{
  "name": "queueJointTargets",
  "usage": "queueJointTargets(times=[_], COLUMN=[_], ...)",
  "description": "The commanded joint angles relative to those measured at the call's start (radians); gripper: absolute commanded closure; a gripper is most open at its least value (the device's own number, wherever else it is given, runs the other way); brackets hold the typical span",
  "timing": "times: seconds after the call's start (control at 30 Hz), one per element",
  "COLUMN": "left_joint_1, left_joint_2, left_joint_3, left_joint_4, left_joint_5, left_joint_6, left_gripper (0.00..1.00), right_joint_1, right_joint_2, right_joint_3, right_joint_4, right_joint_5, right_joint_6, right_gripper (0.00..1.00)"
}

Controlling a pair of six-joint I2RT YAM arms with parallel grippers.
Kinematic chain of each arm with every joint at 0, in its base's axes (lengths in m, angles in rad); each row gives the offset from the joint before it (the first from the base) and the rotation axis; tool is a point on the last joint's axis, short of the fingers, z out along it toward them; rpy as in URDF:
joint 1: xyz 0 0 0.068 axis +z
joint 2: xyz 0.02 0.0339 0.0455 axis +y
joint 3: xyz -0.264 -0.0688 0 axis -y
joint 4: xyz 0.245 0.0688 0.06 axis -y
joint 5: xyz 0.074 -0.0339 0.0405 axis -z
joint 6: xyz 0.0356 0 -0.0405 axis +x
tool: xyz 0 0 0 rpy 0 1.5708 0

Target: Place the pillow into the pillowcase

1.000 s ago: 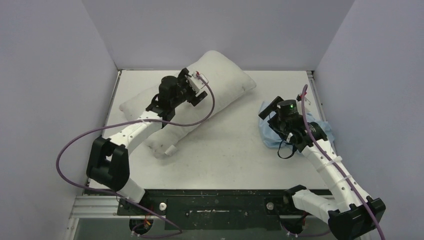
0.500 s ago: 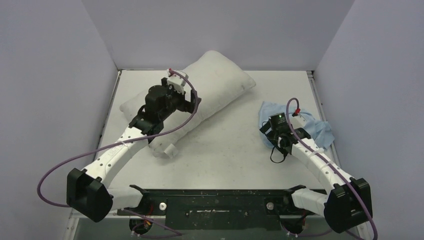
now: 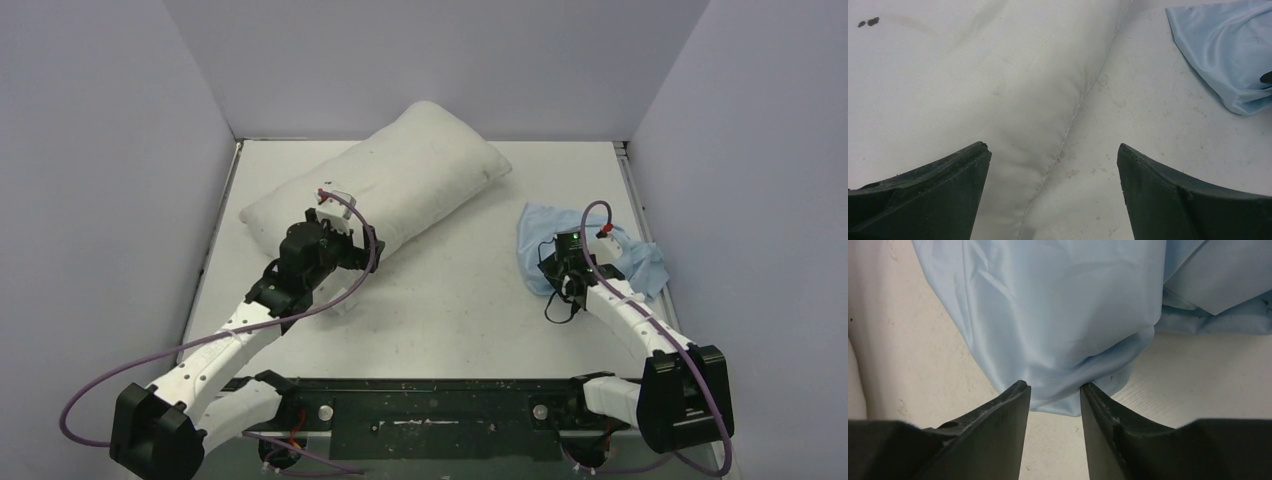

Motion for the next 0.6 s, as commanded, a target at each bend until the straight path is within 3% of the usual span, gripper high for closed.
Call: queueJointTargets(times=[0.0,0.3,0.47,0.57], left_joint_1=[-0.01,-0.012,-0.019,-0.019], left_joint_2=[-0.014,-0.029,-0.035,-0.042], left_joint_3=[0.053,0.048,0.056,0.053], left_joint_4=[0.019,0.024,0.001,0.002], left_joint_5=[-0.017,-0.027,-0.105,-0.105], left_joint_6=[0.024,0.017,0.006,0.008], left_gripper=[0.03,0.03,0.03,0.03], right_joint_1=[-0.023,-0.024,-0.026,-0.026], right_joint_2=[0.016,0.035,0.027,0.014], right_joint_3=[-0.014,-0.032,-0.036,-0.028], right_joint_4=[0.058,0.02,0.033,0.033], right_joint_5=[-0.014,-0.007,-0.016,-0.016], right_joint_6=[0.011,0.074,0.064,0.043], right_gripper=[0.62,0.58,0.7,0.86])
